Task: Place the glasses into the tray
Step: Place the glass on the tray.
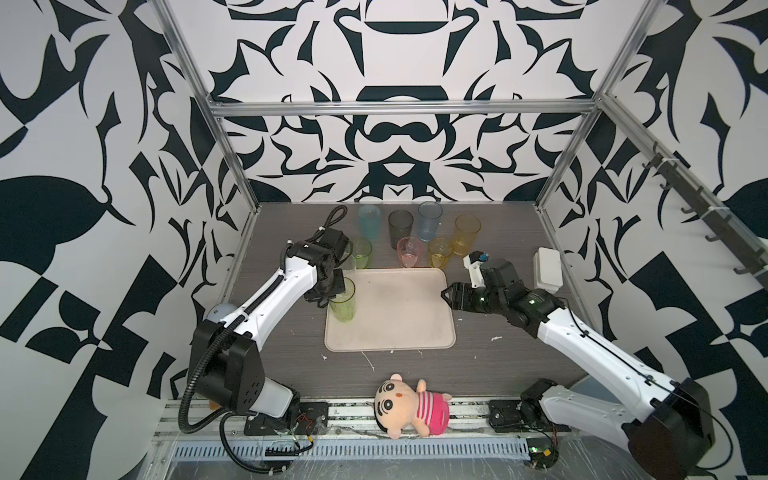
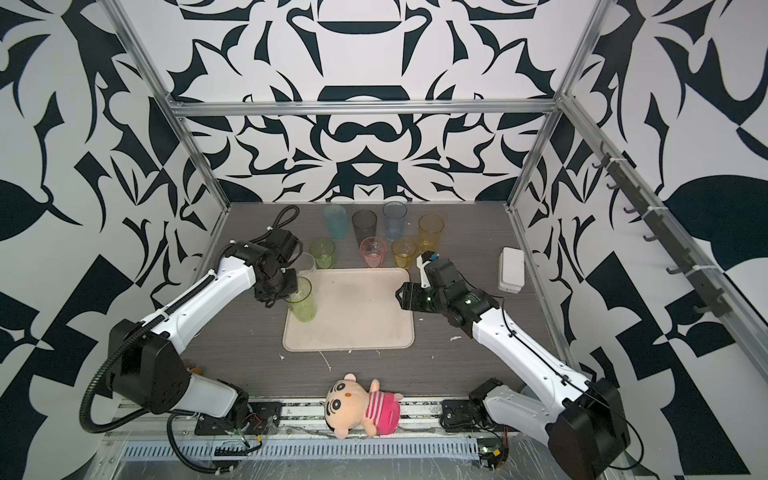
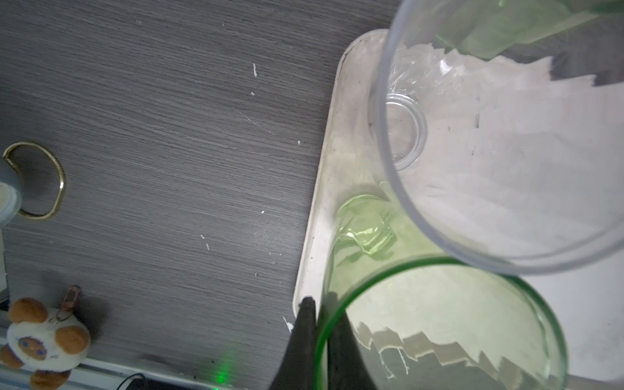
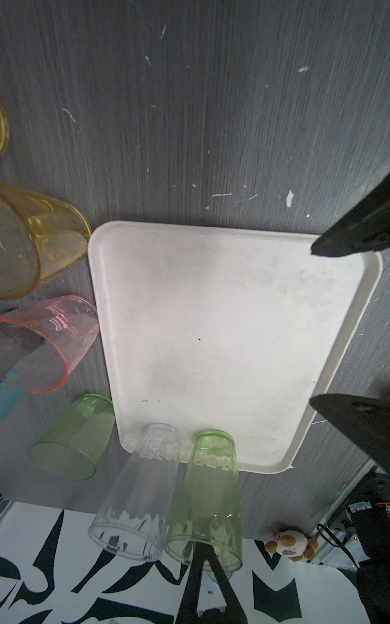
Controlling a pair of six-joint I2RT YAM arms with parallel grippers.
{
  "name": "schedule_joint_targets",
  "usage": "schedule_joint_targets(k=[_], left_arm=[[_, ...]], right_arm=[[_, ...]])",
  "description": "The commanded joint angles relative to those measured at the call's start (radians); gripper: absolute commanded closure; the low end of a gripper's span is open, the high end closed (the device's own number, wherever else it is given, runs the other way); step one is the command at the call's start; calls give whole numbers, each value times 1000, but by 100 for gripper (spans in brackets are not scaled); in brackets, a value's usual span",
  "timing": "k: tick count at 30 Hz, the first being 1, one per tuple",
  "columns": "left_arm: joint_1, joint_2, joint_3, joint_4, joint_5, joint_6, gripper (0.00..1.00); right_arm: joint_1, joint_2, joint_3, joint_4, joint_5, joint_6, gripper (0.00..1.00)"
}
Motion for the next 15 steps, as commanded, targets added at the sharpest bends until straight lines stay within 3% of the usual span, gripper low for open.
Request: schedule_joint_targets(k=[1,8,15], left_arm=[[-5,14,18,-60,13,-10,95],[-15,-17,21,-65,17,-24,80],[-23,-45,40,-88,19,-34,73]], right_arm=[[4,4,-6,10,16,7,32],[5,6,-9,13,12,11,32],[6,-6,-10,8,13,13,32]])
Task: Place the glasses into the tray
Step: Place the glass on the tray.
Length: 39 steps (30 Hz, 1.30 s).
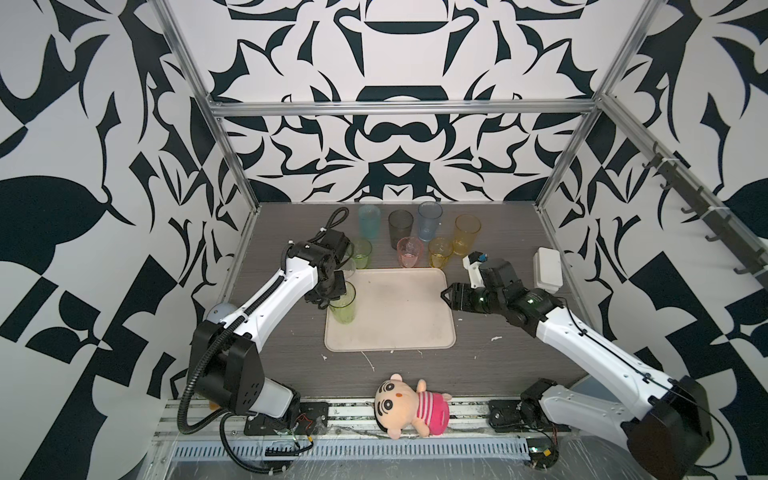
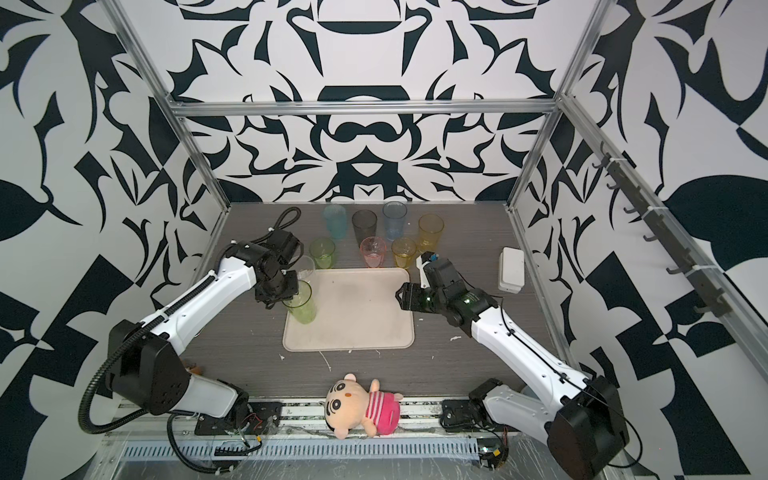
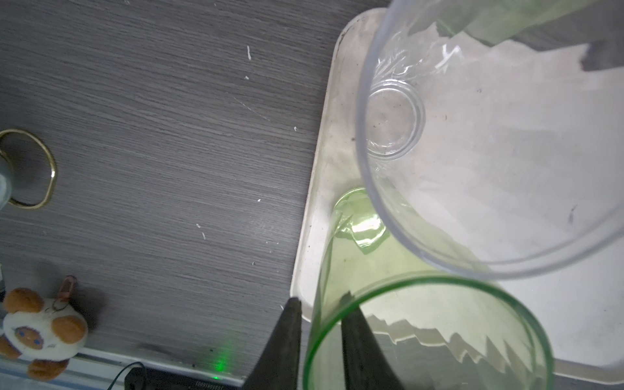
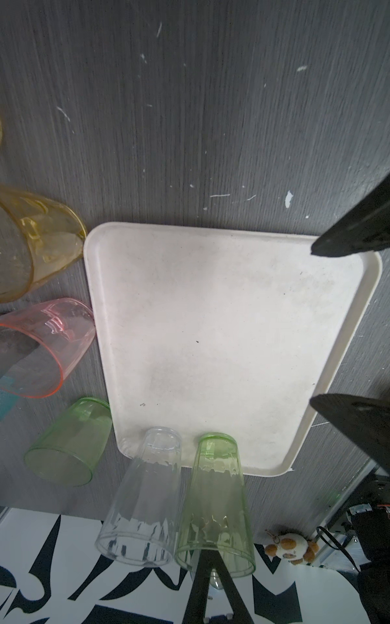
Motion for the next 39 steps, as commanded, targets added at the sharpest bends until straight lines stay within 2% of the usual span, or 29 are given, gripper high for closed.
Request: schedule_joint_targets(k=[1,13,21,39], left_arm=[[-8,-41,43,-61,2,-21,72],[-11,-90,110,-115,-23,-32,65],[-11,-68,205,-148,-61,-20,61],[-10,150,604,-123,-103,34,55]], right_arm=[[4,-19,-10,6,13,12,32],[5,-53,-16,3,17,9,32],[5,-91,-15,-13,40,-7,32],[4,-194,-54,-62,121,-41,32]])
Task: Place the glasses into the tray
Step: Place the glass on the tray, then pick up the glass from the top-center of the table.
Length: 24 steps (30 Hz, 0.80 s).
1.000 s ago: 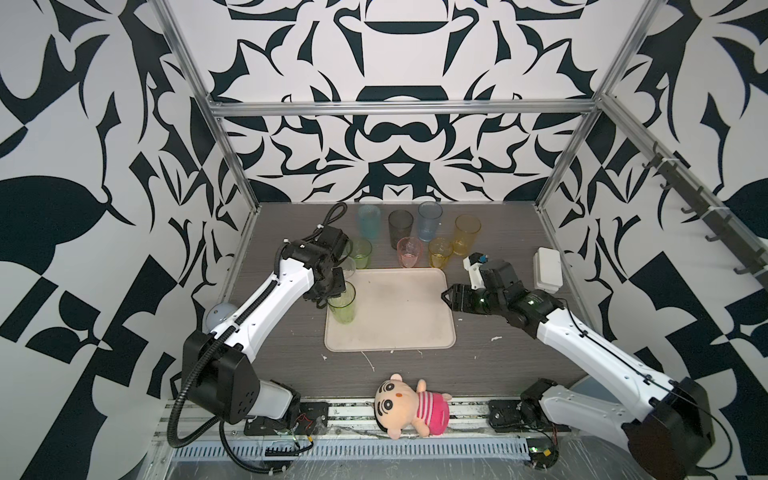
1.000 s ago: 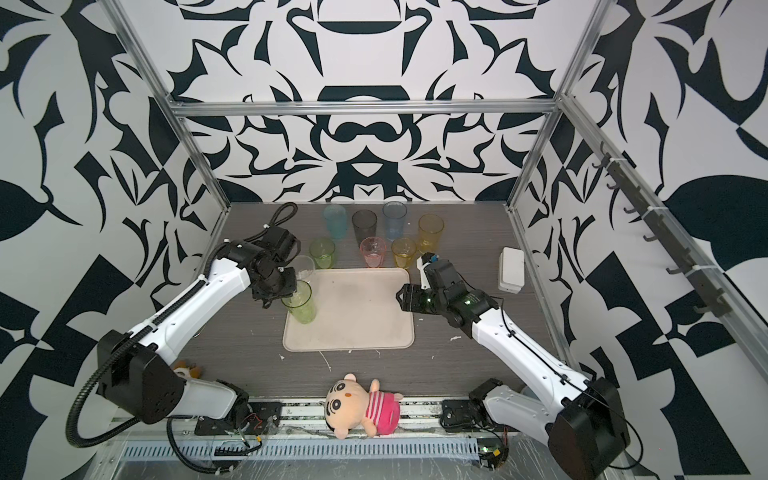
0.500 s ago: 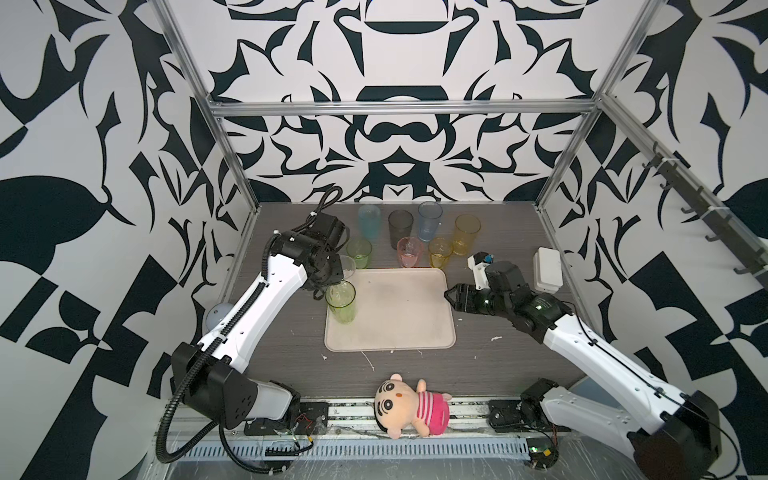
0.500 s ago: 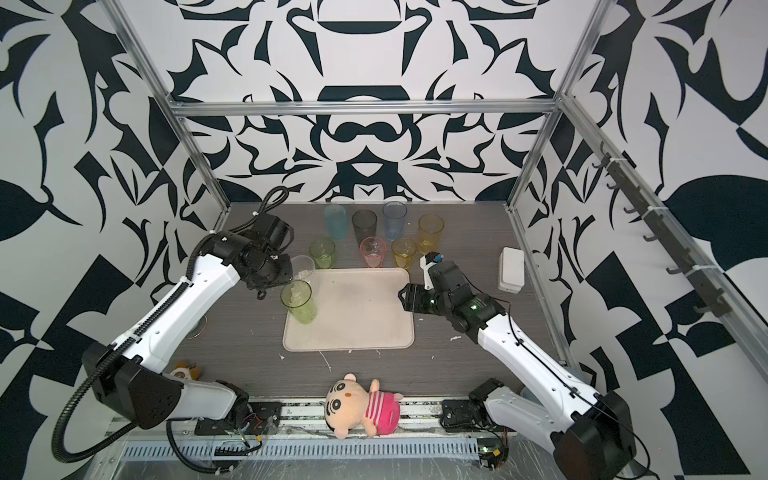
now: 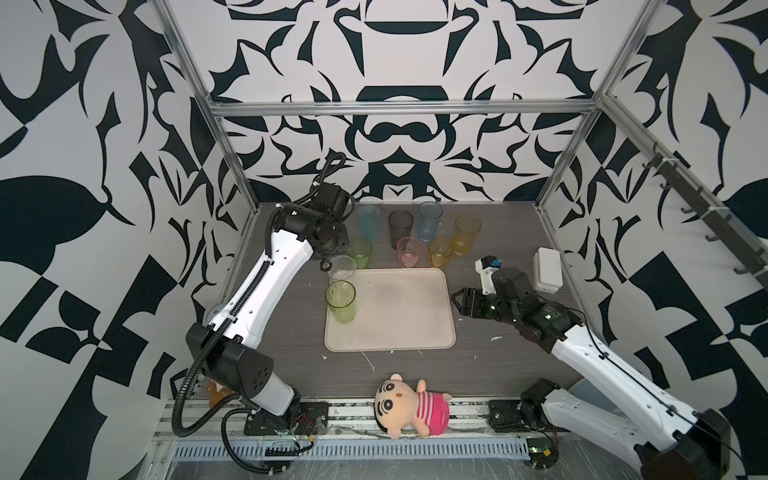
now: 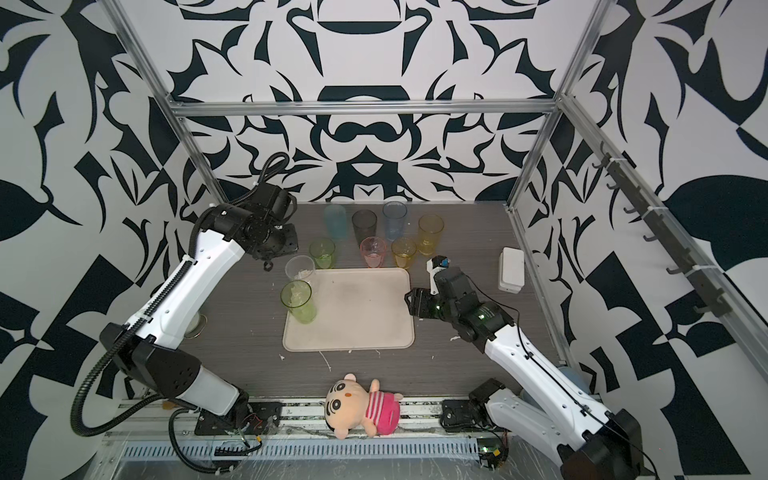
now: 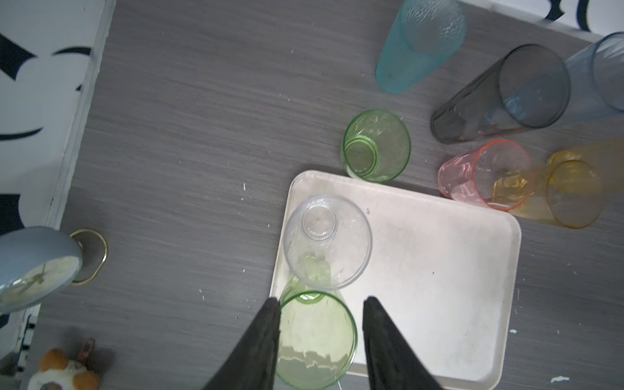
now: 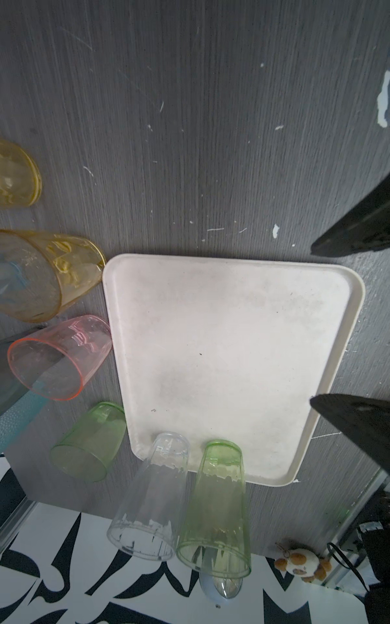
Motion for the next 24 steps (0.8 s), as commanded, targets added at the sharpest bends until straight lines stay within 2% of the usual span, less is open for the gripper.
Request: schedule_joint_targets(k=[1,7,24], left_arm=[[-2,51,79,-2,-18,12,55],[-2,153,184,65,6,19,55],[-2,376,239,413,77,12,54]], right_arm=[[4,-33,0,-11,42,-27,32],[3,-73,-15,-27,88,-55,32],[5,-155,-54,-62,202,-127,33]])
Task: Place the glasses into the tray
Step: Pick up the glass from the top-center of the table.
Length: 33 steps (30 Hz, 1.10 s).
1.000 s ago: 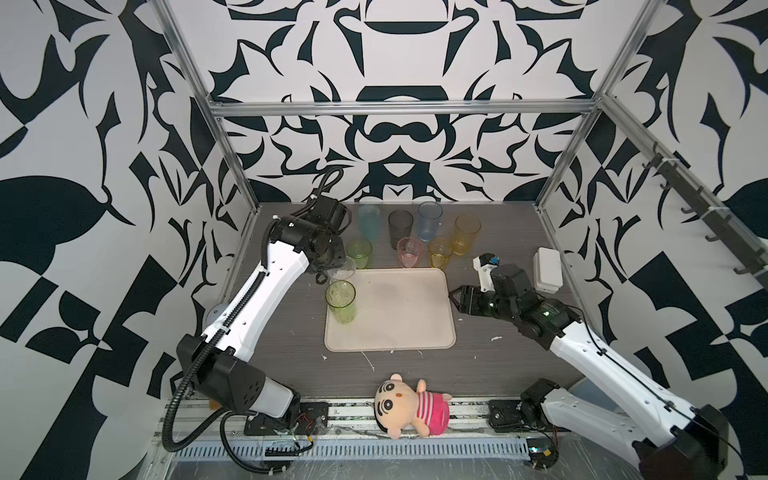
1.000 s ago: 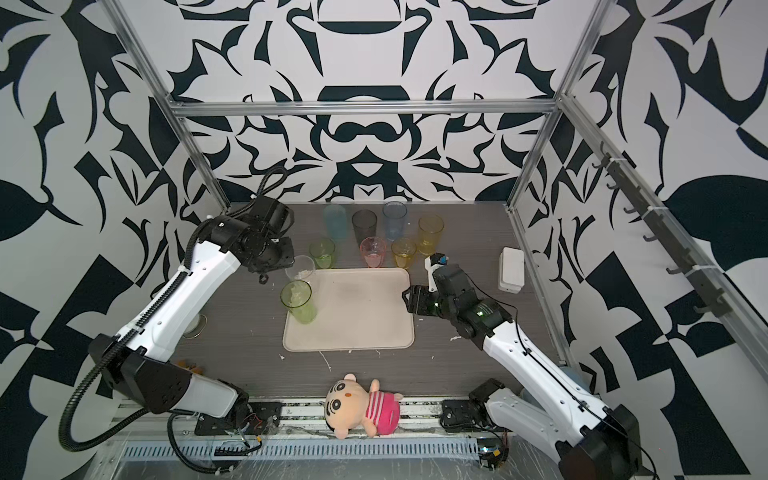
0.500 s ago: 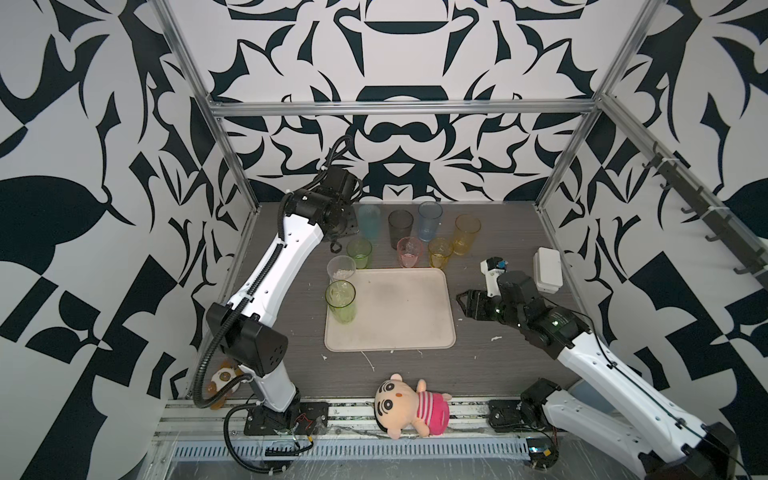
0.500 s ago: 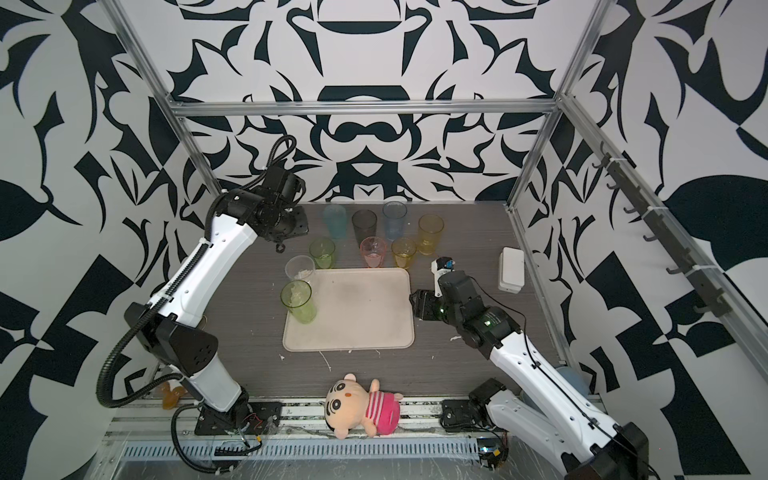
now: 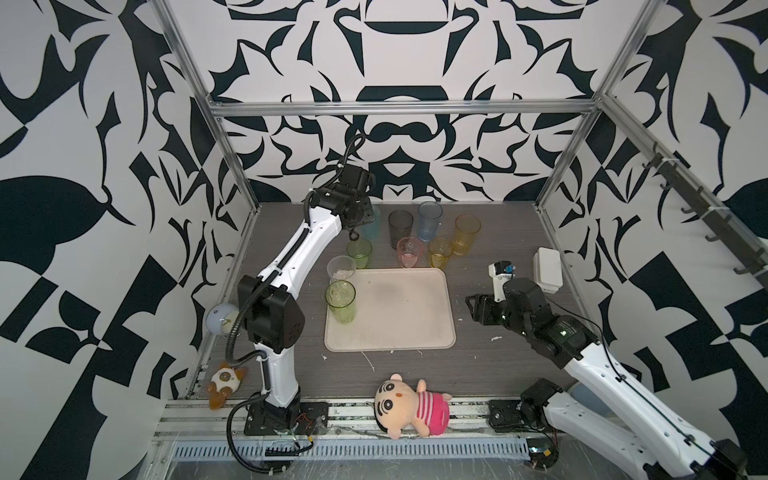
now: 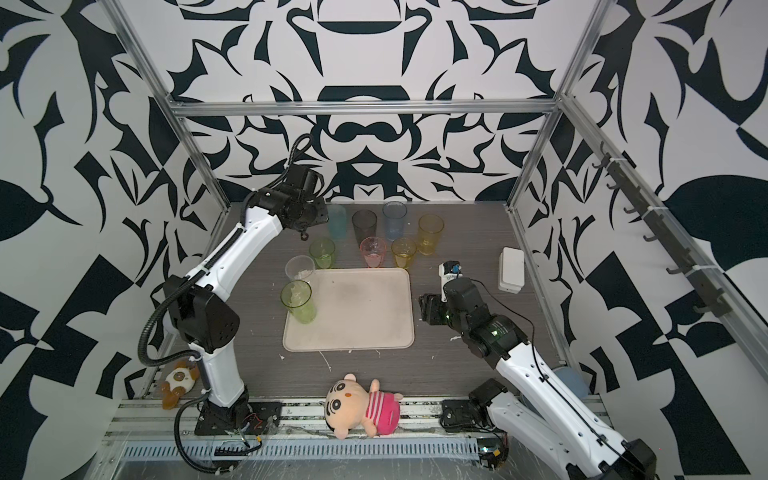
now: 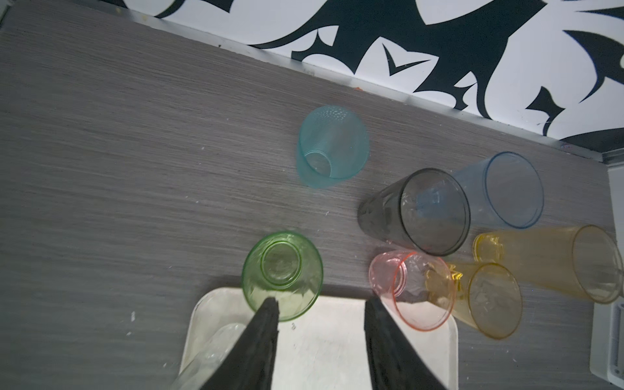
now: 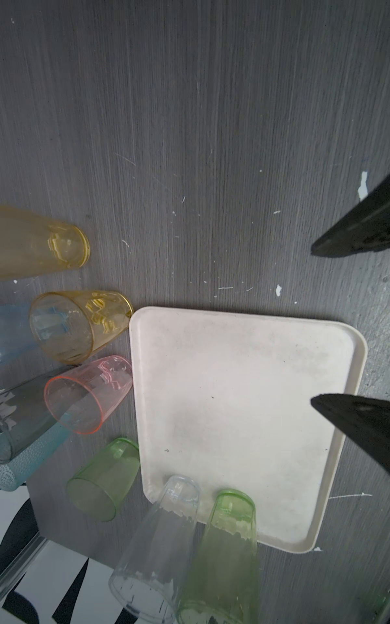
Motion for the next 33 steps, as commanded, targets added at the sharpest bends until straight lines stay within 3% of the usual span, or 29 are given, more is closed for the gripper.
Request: schedule_joint_targets(k=[1,15,33], left_arm=[[-3,51,50,77,23,-7,54],[-9,245,163,133,163,-35,54],[-49,417,301,137,201,-59,53]], right_arm=[[4,-17,-2,-7,40,-30,33],[5,-16,-24,-5,43,-48,33],[4,-54,-51,-21,40,-40,33]])
